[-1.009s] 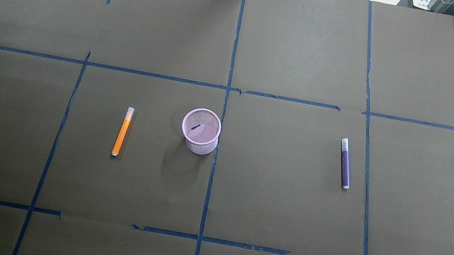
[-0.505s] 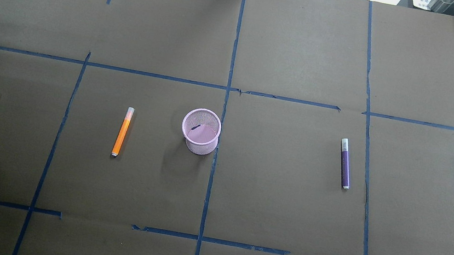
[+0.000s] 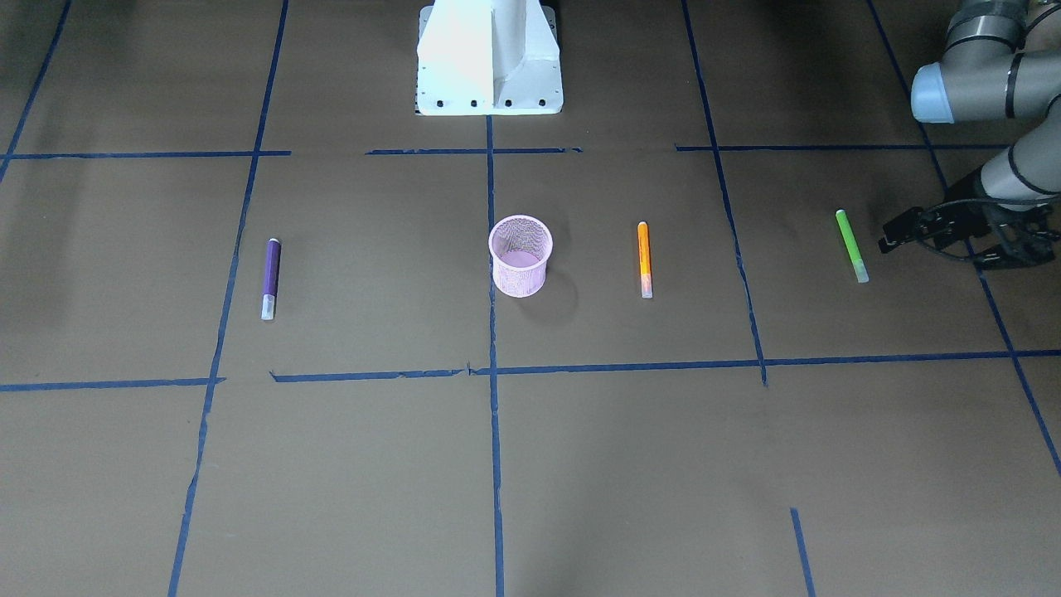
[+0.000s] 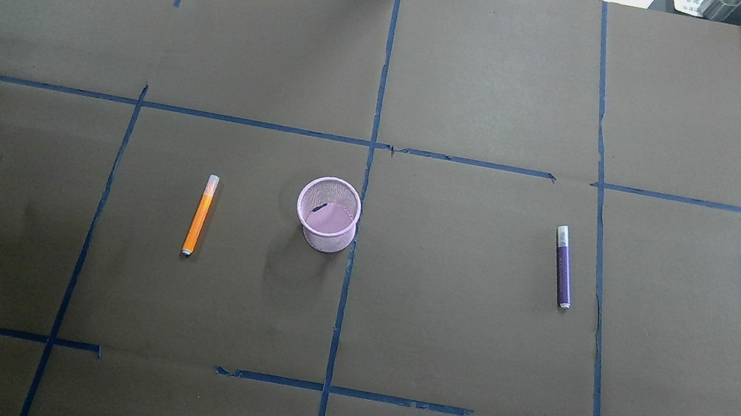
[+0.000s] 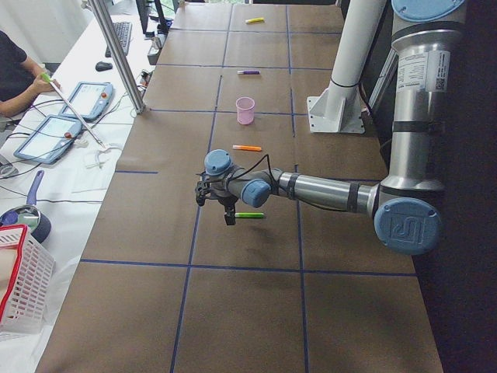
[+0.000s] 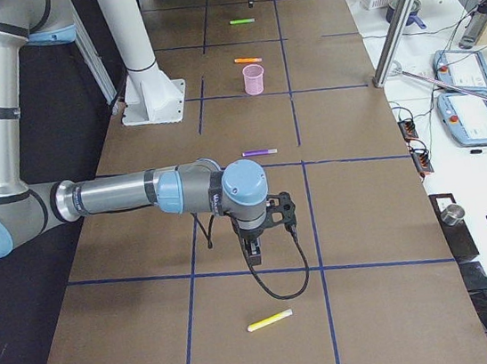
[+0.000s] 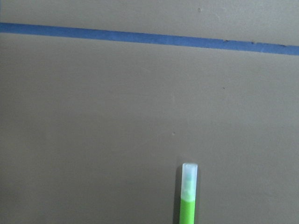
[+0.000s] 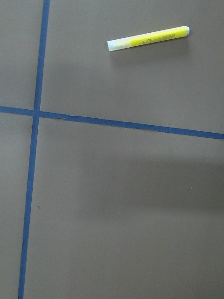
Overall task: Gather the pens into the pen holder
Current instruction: 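Lower the left gripper onto the green highlighter and grasp it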
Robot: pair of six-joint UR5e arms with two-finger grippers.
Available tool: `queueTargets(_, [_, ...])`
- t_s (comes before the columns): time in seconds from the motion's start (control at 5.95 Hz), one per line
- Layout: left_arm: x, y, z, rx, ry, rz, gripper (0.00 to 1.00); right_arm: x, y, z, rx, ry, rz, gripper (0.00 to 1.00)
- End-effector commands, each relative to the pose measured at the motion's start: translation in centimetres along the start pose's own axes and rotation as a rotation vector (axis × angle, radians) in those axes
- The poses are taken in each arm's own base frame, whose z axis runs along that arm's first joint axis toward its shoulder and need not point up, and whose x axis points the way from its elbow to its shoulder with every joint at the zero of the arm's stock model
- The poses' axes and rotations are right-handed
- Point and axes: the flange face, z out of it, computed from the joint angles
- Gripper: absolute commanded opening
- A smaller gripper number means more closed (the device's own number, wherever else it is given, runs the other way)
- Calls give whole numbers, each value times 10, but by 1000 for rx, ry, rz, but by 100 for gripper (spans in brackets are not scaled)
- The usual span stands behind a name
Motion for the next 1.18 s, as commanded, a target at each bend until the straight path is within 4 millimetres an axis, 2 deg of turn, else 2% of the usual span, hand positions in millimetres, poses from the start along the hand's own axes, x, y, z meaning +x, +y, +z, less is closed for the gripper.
queueTargets(0.0, [24,-4,41,-47,-19,13,100,0,0,1,-1,-2,0,100])
queueTargets(0.17, [29,-6,53,-66,-26,22,100,-1,0,1,-3,-2,0,100])
queueTargets(0.34, [28,-6,55,-68,-27,30,94,-1,0,1,-3,-2,0,100])
queueTargets(0.67, [27,-5,56,-73,-26,26,63,-2,-1,1,-3,-2,-3,100])
queueTargets(1.01, [26,-5,55,-75,-25,26,11,-2,-1,1,-3,-3,-3,100])
